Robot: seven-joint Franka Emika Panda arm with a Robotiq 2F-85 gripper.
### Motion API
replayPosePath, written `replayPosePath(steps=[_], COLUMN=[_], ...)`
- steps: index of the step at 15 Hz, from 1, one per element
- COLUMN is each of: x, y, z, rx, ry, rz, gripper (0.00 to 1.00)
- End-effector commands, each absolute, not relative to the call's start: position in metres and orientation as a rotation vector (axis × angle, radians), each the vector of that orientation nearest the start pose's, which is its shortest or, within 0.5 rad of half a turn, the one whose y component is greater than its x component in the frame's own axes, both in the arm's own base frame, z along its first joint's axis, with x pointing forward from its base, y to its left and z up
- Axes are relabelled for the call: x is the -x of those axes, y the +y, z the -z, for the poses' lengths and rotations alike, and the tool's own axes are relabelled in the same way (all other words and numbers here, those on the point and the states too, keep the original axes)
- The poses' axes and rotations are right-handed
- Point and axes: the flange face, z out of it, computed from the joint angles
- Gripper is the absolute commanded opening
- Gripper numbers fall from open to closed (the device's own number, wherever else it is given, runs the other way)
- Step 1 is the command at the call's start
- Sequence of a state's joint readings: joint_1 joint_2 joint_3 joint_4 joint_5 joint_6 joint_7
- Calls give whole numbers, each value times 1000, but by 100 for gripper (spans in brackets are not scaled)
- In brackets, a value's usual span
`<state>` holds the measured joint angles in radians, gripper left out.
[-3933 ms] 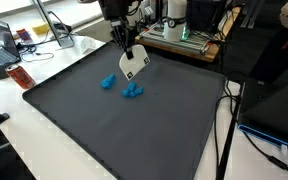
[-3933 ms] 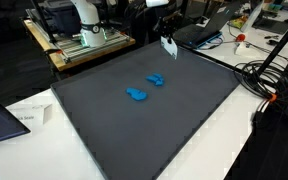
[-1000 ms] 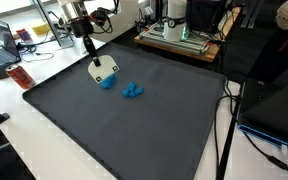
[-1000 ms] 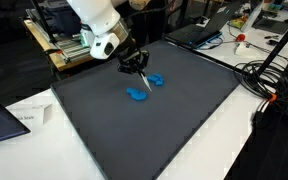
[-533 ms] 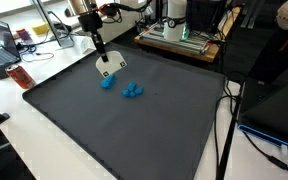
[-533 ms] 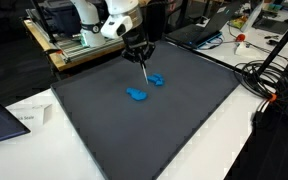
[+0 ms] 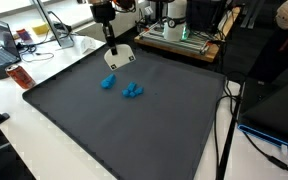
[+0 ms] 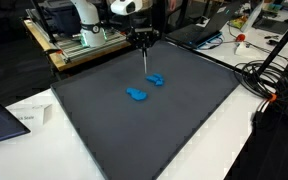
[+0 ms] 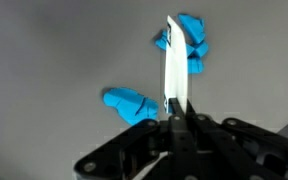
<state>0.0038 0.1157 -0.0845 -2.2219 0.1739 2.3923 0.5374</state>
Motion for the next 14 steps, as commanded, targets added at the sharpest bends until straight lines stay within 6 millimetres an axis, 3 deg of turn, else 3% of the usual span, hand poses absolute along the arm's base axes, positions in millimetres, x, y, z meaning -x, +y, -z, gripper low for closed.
replayPosePath(steps=[1, 5, 11, 12, 14], x=[-520, -509, -479, -500, -491], y=[-19, 19, 85, 74, 88], z=[-340, -353, -382, -370, -377], rx=[2844, 2897, 2978, 2970, 2982], ry=[1093, 886, 377, 506, 419], rz=[74, 100, 146, 120, 140], gripper=[1, 1, 1, 4, 4])
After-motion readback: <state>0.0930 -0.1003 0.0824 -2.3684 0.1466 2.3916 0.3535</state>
